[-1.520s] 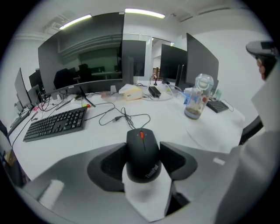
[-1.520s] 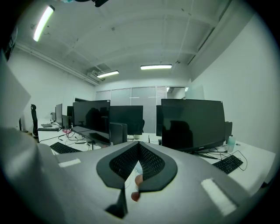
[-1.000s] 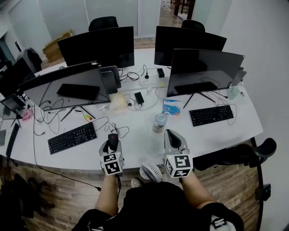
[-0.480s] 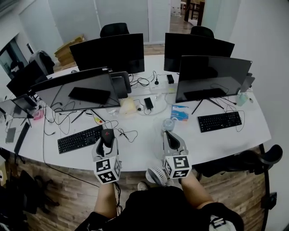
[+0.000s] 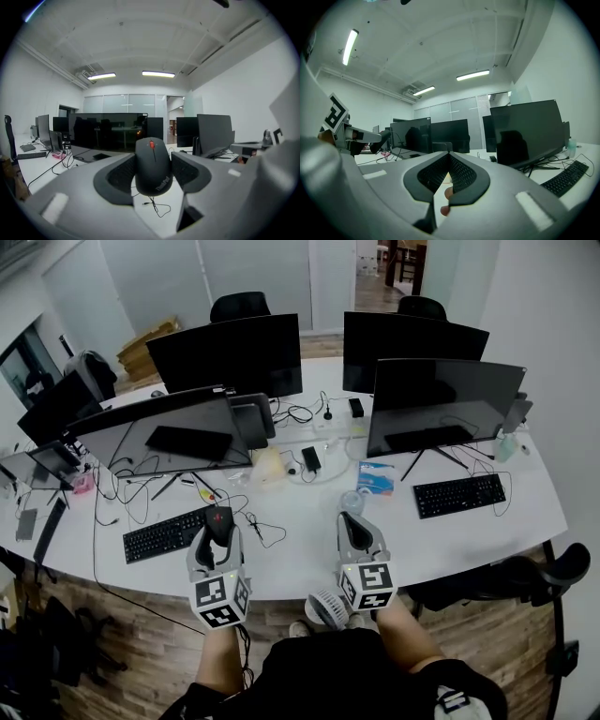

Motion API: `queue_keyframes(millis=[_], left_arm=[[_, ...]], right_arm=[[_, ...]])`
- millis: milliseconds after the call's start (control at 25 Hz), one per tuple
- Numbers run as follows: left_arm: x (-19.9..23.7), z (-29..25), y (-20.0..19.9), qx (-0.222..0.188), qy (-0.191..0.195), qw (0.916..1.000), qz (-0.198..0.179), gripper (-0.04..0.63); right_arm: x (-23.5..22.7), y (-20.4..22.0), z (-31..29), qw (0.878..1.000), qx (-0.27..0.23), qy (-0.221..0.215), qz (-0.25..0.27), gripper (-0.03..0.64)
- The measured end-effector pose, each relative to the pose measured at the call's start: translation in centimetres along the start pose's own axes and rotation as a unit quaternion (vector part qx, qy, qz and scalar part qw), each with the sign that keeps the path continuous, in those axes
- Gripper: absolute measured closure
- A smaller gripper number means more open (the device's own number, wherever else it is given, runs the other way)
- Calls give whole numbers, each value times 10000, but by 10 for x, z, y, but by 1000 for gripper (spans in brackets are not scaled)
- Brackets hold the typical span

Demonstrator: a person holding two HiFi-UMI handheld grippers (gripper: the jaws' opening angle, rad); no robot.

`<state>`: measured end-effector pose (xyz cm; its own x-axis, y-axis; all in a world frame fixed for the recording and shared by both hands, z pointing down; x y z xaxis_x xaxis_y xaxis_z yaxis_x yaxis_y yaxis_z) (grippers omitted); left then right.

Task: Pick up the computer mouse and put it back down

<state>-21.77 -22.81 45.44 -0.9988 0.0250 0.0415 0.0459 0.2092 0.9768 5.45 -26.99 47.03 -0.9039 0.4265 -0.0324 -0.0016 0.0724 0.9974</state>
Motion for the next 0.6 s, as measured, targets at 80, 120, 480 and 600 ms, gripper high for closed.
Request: queue_keyframes(millis=[80, 120, 480, 600], left_arm=[[1, -4, 6, 70, -17, 10000, 39, 305], [2, -6, 10, 115, -27, 9999, 63, 304], [-5, -31, 59, 617, 54, 9980, 160, 304], [-10, -41, 85, 904, 218, 9955, 187, 305]], right_arm=[[-2, 1, 0, 10000, 14, 15, 17, 618], [-3, 1, 1, 10000, 25, 27, 27, 618], [-22, 5, 11, 9996, 79, 270, 55, 618], [-26, 4, 16, 9993, 82, 358, 71, 618]])
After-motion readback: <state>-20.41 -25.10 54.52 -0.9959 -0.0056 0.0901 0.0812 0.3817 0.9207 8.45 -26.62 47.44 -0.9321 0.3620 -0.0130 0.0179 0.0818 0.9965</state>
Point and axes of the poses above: the fingertips, and each gripper's own axes: z backward along the fingers, x to its left, y out of its underside, the point moved 3 cm from there along z, backward along the fingers, and after that the axes turned 3 degrees about z, right-handed, at the moved point
